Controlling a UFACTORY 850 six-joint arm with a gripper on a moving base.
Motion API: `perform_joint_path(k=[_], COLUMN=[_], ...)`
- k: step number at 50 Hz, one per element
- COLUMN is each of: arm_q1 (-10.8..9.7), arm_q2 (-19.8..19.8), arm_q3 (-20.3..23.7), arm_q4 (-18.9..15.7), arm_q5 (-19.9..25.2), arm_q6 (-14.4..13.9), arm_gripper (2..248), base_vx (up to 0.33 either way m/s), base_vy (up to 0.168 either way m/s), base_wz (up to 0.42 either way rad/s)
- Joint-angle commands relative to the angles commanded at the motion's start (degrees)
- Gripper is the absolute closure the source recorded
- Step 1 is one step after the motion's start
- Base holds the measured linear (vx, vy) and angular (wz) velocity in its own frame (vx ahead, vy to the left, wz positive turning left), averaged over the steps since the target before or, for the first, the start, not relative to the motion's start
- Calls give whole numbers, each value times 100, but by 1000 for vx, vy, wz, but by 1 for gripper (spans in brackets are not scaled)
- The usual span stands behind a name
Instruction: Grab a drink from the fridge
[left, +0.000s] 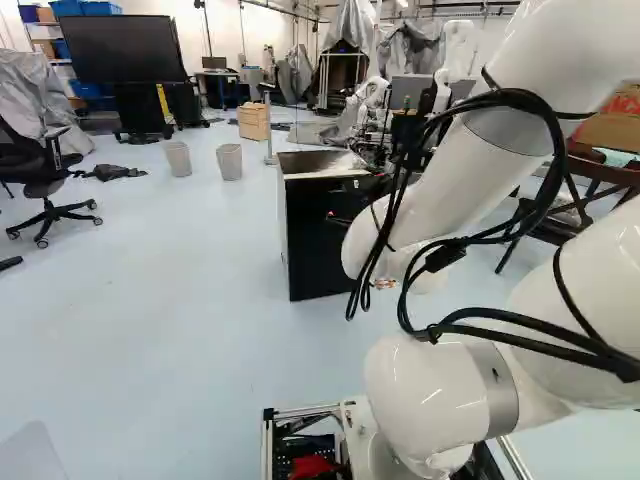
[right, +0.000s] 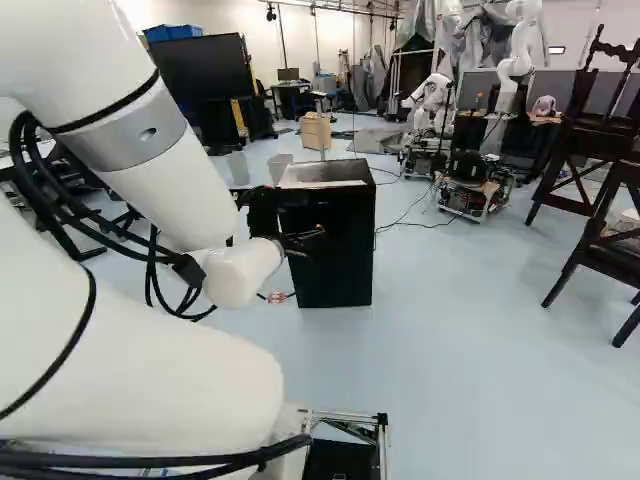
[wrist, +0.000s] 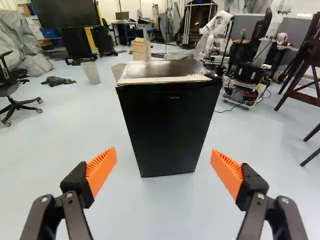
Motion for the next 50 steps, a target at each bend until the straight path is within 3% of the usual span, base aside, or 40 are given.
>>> perform_joint_path(k=[50], arm_q1=[0], arm_q2=[0], arm_q3=[0], arm_q4=[0], arm_q5=[0], arm_q6=[0], arm_gripper=[3], base_vx=[31], base_vy=[1], base_wz=[0])
